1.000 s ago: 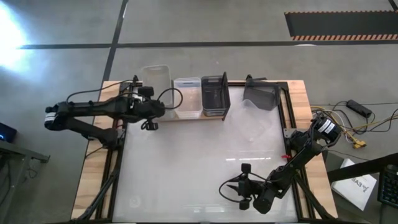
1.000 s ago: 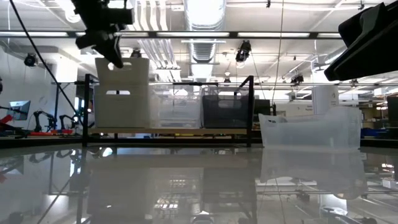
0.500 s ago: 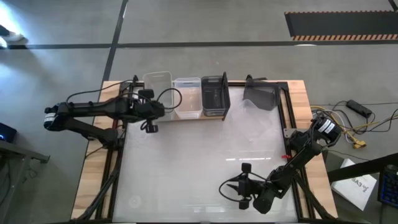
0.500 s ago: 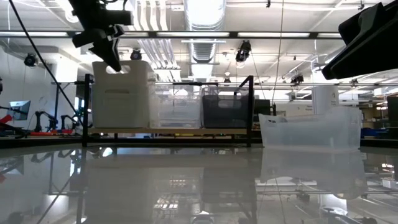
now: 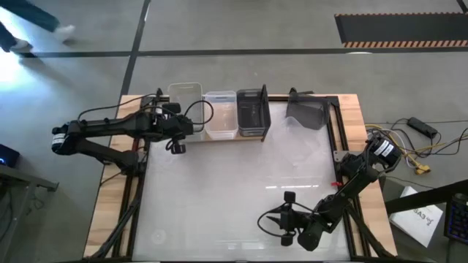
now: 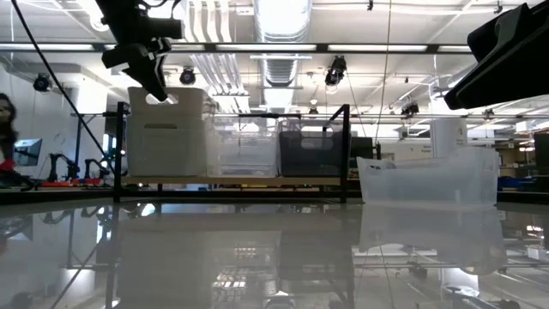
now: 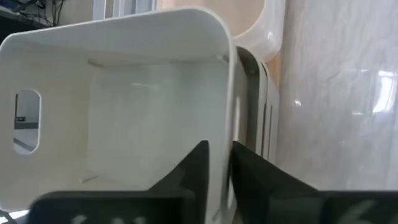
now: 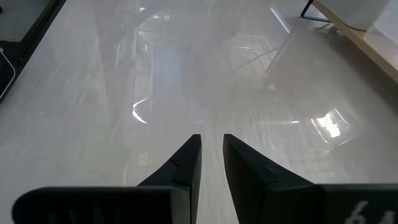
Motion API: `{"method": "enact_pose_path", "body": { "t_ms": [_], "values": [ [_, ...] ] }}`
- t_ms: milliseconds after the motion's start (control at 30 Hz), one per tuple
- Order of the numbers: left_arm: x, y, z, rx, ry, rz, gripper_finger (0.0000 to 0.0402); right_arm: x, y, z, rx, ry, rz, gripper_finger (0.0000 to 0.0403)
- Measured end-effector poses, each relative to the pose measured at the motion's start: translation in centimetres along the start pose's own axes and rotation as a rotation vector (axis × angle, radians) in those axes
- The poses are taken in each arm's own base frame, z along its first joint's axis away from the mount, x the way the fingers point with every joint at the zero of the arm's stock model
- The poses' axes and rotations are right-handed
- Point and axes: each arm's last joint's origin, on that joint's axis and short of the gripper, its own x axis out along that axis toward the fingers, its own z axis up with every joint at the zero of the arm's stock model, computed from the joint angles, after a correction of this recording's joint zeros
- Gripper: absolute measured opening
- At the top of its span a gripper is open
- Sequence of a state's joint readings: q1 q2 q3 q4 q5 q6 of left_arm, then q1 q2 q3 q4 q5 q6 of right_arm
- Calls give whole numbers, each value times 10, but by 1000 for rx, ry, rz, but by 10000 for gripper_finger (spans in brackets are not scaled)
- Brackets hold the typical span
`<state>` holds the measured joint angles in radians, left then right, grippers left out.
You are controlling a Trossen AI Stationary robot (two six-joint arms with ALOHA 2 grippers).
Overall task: Stack baskets on shelf by color
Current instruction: Stack the gray bin on top of the other gray bin on the shelf
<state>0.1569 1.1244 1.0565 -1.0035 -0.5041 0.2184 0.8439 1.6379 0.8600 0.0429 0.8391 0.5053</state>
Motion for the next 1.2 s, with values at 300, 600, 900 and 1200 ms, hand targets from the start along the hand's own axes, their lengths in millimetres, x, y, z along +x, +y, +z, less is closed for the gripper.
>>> {"method": "enact_pose_path", "body": {
  "t_ms": [300,600,900,1200],
  "values": [
    [-11,7,6,-25,-46,-14,117,0,0,0,0,0,0,60],
    [-15,8,10,-31,-73,-76,121,0,0,0,6,-1,-1,59],
    [5,-6,5,-27,-5,-137,121,0,0,0,9,0,0,57],
    [16,-11,5,15,42,-121,32,0,0,0,9,0,-1,61]
  ]
}}
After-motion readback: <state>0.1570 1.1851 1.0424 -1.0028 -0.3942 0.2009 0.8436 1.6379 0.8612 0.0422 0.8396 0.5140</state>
